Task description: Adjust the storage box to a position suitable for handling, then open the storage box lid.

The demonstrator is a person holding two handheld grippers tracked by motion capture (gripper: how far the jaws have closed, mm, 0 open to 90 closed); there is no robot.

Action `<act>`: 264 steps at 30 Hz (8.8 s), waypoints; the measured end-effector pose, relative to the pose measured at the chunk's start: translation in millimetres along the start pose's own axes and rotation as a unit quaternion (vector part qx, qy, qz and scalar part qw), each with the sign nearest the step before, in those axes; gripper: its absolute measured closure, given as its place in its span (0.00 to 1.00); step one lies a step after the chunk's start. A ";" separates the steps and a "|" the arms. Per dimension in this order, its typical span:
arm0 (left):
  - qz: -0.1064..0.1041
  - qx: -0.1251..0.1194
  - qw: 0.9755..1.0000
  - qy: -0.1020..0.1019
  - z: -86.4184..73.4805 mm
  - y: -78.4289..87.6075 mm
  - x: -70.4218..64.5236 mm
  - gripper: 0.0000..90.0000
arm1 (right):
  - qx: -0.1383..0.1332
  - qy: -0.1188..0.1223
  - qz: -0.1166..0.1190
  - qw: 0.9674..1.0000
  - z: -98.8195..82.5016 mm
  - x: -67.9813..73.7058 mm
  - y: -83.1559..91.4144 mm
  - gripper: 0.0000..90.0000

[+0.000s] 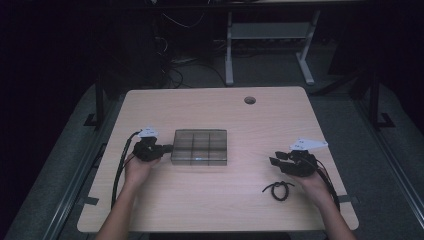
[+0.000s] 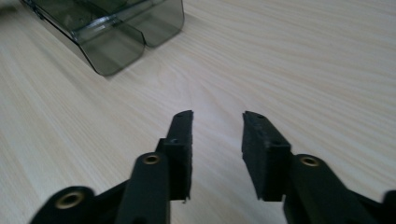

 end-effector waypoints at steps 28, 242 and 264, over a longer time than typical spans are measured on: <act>-0.025 0.002 1.000 -0.018 6.9 -19.6 -23.4 1.00 | 0.027 0.028 0.021 0.999 26.7 16.0 -63.1 0.99; -0.142 0.033 0.986 -0.079 -61.9 64.2 -178.6 1.00 | 0.038 0.081 0.169 0.982 -50.0 111.7 47.2 1.00; -0.155 0.003 0.986 -0.066 -55.2 65.8 -183.8 1.00 | 0.008 0.074 0.173 0.982 -42.2 113.3 49.4 1.00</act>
Point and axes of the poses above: each handheld gripper's, and its own axes: y roughly backward along the jaws, z roughly out of its top, x roughly to its left, the point moved 5 cm from there along -y, roughly forward along the jaws, and after that the axes turned 2 degrees about -x, right-handed, at the moved point
